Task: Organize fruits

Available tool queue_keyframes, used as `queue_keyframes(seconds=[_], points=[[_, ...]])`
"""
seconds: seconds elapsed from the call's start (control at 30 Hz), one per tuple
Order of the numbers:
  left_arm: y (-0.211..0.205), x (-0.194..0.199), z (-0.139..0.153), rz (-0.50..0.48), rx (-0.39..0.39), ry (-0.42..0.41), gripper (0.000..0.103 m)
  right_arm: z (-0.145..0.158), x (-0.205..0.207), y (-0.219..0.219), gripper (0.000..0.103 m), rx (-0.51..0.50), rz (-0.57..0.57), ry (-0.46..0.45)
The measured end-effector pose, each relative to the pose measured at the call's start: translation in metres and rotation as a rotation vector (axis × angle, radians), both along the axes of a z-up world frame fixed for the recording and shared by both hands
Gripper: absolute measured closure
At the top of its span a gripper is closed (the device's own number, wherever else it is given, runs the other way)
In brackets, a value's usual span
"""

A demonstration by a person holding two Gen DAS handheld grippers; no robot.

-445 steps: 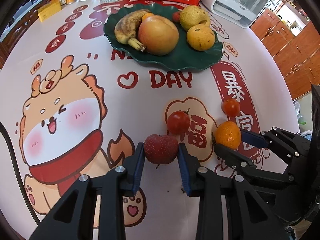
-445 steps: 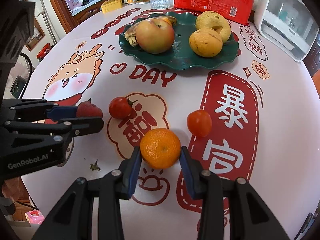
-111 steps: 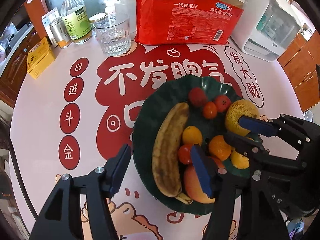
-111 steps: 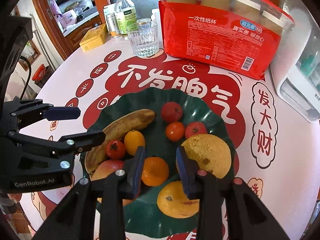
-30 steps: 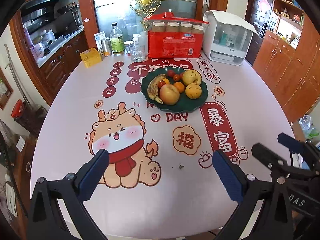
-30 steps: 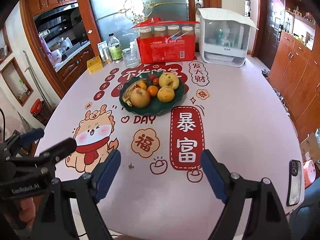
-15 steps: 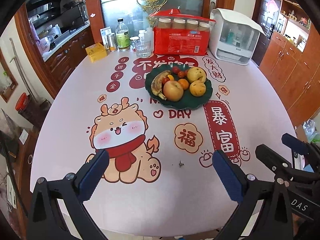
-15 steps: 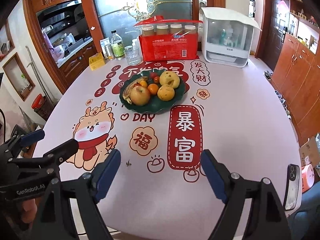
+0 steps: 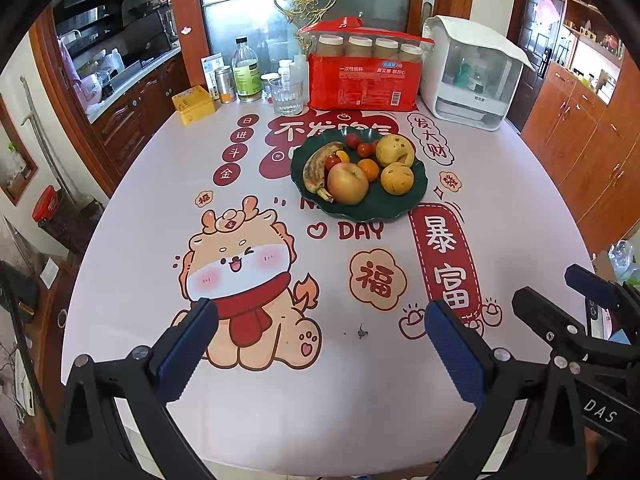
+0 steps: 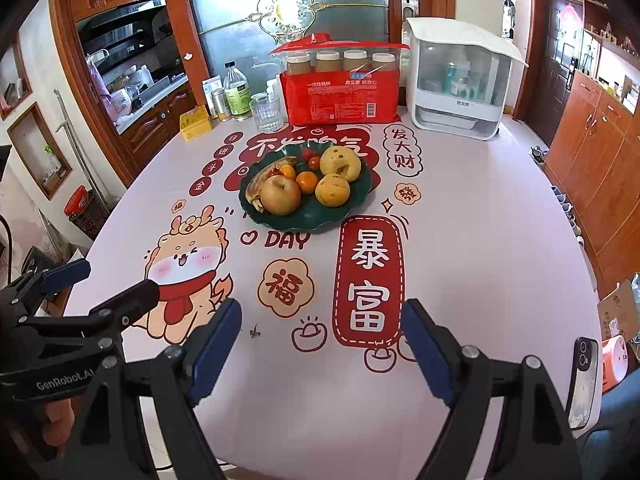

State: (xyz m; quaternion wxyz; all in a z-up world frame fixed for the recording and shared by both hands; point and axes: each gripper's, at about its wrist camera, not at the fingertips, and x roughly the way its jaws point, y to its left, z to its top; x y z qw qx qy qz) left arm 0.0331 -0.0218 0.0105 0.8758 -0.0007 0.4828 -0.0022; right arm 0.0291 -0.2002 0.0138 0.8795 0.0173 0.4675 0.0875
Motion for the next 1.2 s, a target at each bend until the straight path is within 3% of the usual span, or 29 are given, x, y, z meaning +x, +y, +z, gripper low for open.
queue_keyframes(seconds=[1.2], points=[[0.003, 0.015, -0.007, -0.005, -0.009, 0.02, 0.001, -0.001, 0.006, -0.002, 0.021, 0.004, -0.001, 0.004]])
